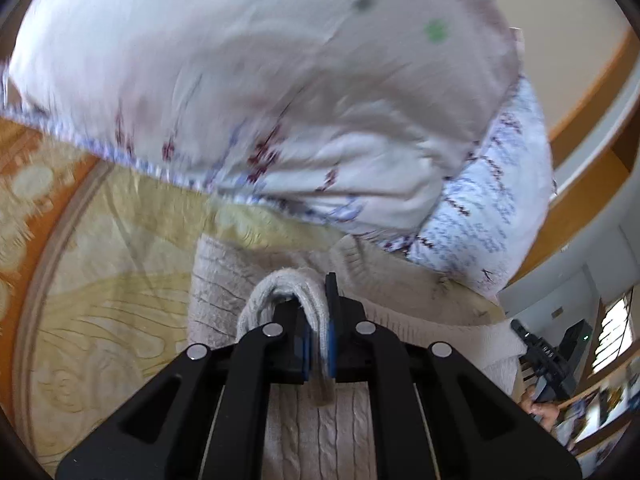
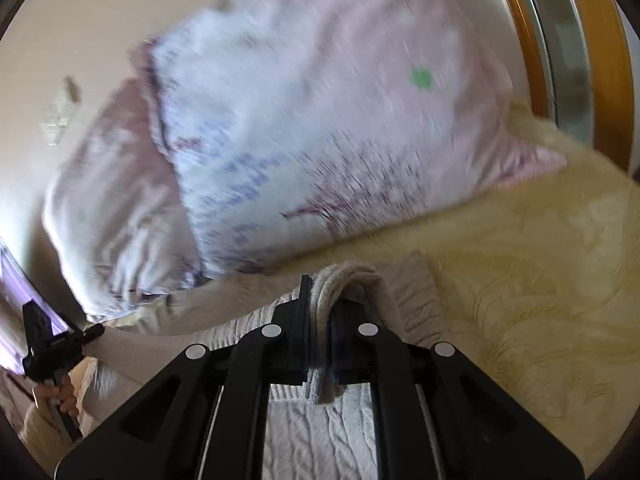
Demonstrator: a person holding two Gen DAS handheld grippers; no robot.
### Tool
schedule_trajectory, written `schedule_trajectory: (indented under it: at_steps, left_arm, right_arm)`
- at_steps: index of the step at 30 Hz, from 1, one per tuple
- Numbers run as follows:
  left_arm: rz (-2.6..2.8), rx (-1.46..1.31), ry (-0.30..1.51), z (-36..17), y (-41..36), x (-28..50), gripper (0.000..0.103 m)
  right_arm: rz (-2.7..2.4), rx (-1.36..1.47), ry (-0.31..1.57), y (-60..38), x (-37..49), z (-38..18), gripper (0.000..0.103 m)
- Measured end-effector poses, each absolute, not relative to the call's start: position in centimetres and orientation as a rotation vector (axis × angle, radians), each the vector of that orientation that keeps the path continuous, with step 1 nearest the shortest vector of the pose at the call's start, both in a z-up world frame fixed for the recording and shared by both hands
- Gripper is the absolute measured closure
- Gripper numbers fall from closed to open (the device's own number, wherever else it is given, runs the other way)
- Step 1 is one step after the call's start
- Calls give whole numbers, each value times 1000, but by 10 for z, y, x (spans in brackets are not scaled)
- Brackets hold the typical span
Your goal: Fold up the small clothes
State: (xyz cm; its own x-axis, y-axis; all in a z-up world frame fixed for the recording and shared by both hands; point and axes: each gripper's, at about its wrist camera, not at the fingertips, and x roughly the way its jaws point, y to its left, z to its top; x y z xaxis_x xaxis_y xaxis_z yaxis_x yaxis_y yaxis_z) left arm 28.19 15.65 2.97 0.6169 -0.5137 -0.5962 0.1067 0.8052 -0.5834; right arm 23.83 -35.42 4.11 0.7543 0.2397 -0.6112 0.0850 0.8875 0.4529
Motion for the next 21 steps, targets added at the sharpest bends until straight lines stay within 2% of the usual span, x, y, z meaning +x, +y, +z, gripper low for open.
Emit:
schedule_trajectory:
  at_steps: [4, 6, 7, 8, 10, 11, 14, 18, 21]
  left_arm:
    - [-369, -621, 887, 15, 158, 290, 96]
    - [-380, -668, 895, 16, 162, 290, 90]
    - [-384, -702, 888, 18, 166, 290, 83]
    - [-385, -726, 877, 21, 170, 289, 74]
    - [-369, -789, 818, 30, 182, 283, 58]
    - [-354, -801, 791, 35, 188, 279, 55]
    - [-337, -781, 761, 50, 201, 265, 55]
    - [-317, -687, 756, 63, 206, 246, 55]
    - [-309, -595, 772, 66, 203, 232, 55]
  right_arm:
    - [69, 552, 805, -357, 256, 28, 92]
    - [105, 625, 792, -362, 259, 30, 76]
    - [125, 660, 772, -365, 261, 33, 64]
    - [150, 702, 739, -368, 259, 36, 56]
    - [155, 717, 643, -373, 249, 52, 49]
    - [150, 698, 617, -374, 245, 58, 48]
    - [120, 621, 574, -376, 225, 71, 48]
    - [79, 570, 605, -385, 205, 69, 49]
    - [73, 554, 633, -391, 195, 63, 54]
